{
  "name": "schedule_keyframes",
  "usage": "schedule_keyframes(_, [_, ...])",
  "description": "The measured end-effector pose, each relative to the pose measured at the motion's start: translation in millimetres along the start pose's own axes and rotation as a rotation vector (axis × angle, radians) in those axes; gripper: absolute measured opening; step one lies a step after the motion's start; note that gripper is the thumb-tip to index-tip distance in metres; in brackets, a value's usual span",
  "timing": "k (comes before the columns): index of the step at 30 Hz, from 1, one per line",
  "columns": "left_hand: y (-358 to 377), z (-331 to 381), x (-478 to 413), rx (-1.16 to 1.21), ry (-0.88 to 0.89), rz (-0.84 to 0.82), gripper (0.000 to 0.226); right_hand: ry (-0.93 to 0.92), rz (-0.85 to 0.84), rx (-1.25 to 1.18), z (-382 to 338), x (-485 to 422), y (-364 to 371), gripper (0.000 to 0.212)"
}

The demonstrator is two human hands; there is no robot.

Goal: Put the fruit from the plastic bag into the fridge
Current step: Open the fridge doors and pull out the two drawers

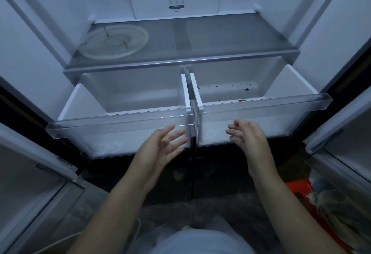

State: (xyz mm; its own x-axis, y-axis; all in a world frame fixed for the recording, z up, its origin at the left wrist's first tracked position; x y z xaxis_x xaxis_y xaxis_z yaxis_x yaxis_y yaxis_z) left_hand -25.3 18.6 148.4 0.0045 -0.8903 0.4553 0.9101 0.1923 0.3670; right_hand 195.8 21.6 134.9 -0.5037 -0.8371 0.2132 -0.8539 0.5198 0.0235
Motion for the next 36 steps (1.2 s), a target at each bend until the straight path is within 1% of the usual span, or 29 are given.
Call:
schedule_keyframes(1, [-0.8,12.1,1.0,-0.213,0.135,0.012,0.026,-0.180,0.038,0.148,-10.9,-0.4,-2.7,0.015])
schedule_keyframes(3, [1.1,38.3,2.3,-0.548,0.496,0.042,0.022,-0.588,0.080,0.456,-34.5,-2.7,-2.5,0.015])
schedule_keyframes(4, [2.7,48.8,0.3,-0.730,0.696,0.066,0.020,-0.762,0.081,0.593,-42.9,-7.1,0.1,0.020])
schedule_keyframes(5, [5.2,55.3,-4.6,-0.938,0.871,0.095,0.021,-0.882,0.061,0.716,-47.9,-14.1,3.5,0.027])
schedule_keyframes(6, [7.3,57.2,-12.8,-1.135,0.989,0.118,0.026,-0.950,0.030,0.833,-49.9,-22.2,7.5,0.035])
schedule_keyframes(7, [8.0,56.2,-22.1,-1.310,1.038,0.137,0.034,-0.975,-0.003,0.937,-49.8,-29.1,11.1,0.043])
schedule_keyframes(9, [6.2,49.9,-38.4,-1.568,1.050,0.182,0.048,-0.976,-0.050,1.085,-43.4,-40.7,15.9,0.055])
schedule_keyframes(10, [4.1,45.6,-43.9,-1.637,1.067,0.200,0.052,-0.986,-0.061,1.140,-38.4,-44.3,16.9,0.059])
schedule_keyframes(12, [0.8,39.5,-50.1,-1.672,1.124,0.242,0.055,-1.022,-0.050,1.208,-31.0,-47.2,17.8,0.059])
schedule_keyframes(15, [1.1,35.3,-52.7,-1.663,1.183,0.327,0.052,-1.034,-0.007,1.199,-31.4,-47.2,19.5,0.055])
schedule_keyframes(19, [4.4,33.4,-51.4,-1.621,1.162,0.388,0.042,-0.982,-0.028,1.175,-36.4,-45.9,21.8,0.050])
schedule_keyframes(22, [6.0,33.0,-50.2,-1.592,1.103,0.375,0.039,-0.954,-0.057,1.177,-37.5,-45.2,22.2,0.041])
schedule_keyframes(24, [6.9,32.8,-49.9,-1.597,1.074,0.362,0.039,-0.947,-0.062,1.181,-38.1,-45.0,22.5,0.041])
schedule_keyframes(30, [5.7,31.7,-49.7,-1.623,1.078,0.370,0.039,-0.945,-0.061,1.180,-37.6,-43.9,22.8,0.042])
schedule_keyframes(33, [5.1,31.2,-50.3,-1.619,1.120,0.389,0.040,-0.967,-0.030,1.172,-35.3,-42.6,22.8,0.052])
schedule_keyframes(36, [2.4,29.4,-48.6,-1.620,1.144,0.399,0.049,-0.981,-0.019,1.173,-32.7,-40.5,23.9,0.058])
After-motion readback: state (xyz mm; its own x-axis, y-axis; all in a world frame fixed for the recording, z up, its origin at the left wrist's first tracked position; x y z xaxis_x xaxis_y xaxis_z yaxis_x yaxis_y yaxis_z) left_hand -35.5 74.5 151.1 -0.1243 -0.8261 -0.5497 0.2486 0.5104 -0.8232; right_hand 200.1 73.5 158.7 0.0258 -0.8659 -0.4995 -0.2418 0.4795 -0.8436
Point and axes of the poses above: each hand's wrist, its own x-axis away from the middle knuckle, its own y-axis out of the palm, z = x × y, the point moved 4 cm from there along -x, towards the middle knuckle, and after that the axes turned 9 degrees about z, right-handed, at the moved point
